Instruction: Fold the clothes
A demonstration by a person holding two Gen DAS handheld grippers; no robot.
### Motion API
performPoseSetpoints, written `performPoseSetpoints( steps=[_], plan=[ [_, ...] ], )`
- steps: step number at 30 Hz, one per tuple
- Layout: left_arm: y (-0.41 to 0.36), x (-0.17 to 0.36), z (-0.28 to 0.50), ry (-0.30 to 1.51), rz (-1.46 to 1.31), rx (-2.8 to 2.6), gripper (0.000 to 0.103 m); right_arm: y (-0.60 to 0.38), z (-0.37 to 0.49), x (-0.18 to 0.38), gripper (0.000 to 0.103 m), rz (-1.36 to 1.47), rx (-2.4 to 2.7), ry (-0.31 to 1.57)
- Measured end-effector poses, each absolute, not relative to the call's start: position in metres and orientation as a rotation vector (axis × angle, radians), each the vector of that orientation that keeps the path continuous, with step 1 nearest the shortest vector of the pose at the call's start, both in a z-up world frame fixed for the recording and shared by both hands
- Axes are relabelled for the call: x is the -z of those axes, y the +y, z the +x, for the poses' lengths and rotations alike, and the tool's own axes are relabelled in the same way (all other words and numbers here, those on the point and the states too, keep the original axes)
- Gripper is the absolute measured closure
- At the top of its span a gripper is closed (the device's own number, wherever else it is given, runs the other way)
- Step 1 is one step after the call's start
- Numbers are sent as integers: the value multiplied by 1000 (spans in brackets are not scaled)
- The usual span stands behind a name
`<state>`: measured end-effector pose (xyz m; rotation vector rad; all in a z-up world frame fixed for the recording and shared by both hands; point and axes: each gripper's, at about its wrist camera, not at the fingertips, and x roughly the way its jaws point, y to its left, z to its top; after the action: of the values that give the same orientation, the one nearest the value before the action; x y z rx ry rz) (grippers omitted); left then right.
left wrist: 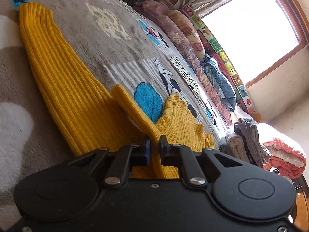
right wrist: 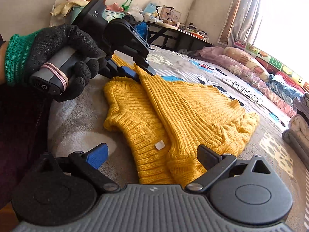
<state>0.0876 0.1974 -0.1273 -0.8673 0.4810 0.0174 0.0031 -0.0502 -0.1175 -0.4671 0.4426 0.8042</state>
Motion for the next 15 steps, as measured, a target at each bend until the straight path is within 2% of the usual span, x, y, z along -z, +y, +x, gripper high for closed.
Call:
performPoseSetpoints(
  steps=[4,15],
  plan=[
    [179,106,90,426,-789,56,97,-50,6,119,5,-448,-824,464],
    [113,50,147,440,-631,207,98,-60,12,113,5,-373,-803,474]
  ],
)
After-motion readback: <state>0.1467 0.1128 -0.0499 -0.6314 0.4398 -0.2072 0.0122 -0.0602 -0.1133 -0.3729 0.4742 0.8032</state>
